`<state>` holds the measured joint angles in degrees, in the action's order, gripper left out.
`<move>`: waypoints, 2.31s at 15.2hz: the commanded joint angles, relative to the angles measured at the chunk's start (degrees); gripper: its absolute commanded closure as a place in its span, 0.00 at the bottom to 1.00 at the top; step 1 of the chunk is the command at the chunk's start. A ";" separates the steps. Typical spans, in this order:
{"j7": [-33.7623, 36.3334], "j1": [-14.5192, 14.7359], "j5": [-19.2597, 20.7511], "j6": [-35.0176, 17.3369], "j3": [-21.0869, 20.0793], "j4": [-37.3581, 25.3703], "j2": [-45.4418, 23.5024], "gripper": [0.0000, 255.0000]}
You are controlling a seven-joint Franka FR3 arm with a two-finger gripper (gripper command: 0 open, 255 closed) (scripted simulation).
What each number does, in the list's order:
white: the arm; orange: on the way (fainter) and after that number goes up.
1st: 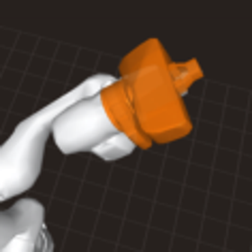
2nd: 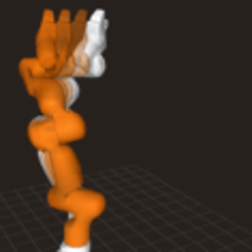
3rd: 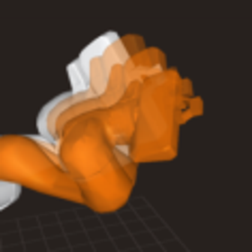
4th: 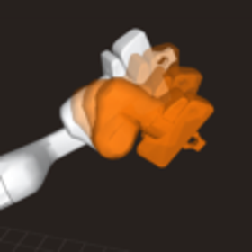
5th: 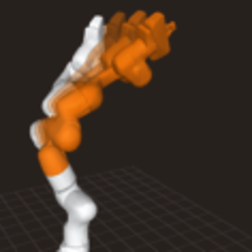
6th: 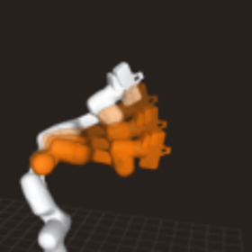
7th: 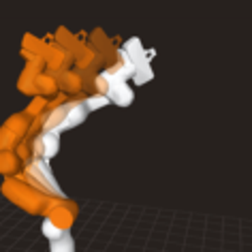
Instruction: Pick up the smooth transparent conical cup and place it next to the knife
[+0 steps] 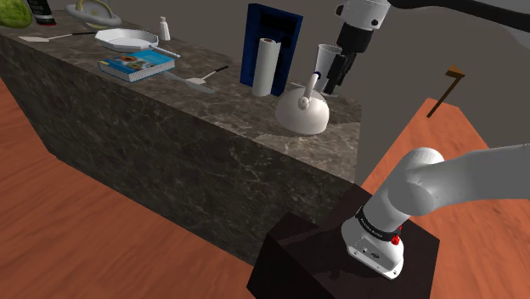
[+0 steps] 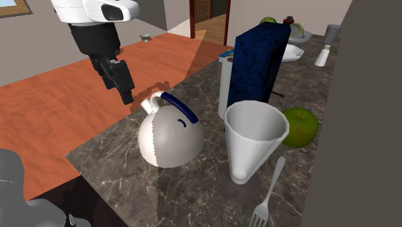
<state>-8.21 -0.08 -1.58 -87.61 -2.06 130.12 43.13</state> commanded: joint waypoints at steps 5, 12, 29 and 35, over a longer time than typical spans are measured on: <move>-4.19 -1.52 3.92 -3.04 2.98 -2.42 -3.74 0.00; -10.98 -3.71 9.20 -8.19 7.92 -8.79 -11.51 0.00; -20.03 -6.09 12.75 -19.25 15.01 -17.43 -24.83 0.00; -20.02 -6.11 12.76 -19.69 15.07 -17.05 -24.88 0.00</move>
<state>-28.22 -6.19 11.18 -107.28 13.00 113.07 18.26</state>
